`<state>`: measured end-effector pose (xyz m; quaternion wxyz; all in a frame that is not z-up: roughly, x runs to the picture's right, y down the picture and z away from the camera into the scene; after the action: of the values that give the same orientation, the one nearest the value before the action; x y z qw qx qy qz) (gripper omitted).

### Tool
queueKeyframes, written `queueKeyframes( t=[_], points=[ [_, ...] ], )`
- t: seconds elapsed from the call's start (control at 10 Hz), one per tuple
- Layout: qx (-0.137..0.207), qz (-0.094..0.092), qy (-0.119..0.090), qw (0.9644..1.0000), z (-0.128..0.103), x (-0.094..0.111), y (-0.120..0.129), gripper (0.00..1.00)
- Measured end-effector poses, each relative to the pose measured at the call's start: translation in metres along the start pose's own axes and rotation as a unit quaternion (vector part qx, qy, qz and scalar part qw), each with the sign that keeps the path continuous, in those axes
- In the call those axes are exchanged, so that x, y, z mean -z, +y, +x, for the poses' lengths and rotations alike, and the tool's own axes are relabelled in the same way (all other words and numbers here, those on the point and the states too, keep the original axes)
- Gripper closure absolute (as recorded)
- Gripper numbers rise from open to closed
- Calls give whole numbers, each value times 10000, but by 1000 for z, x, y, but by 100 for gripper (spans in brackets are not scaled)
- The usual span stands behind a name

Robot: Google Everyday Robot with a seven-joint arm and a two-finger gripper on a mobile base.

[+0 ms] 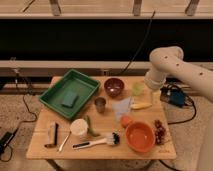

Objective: Place towel in purple bowl

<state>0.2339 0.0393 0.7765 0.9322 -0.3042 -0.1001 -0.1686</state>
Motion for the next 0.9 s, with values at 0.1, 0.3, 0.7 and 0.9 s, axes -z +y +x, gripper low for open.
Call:
queueKeyframes(
  t=[0.1,0.3,0.7,0.9],
  points=[
    [0,0,0,10000,0,0,0,21],
    [0,0,0,10000,0,0,0,21],
    [0,1,1,10000,0,0,0,21],
    [33,13,-21,10000,0,0,-1,21]
  ],
)
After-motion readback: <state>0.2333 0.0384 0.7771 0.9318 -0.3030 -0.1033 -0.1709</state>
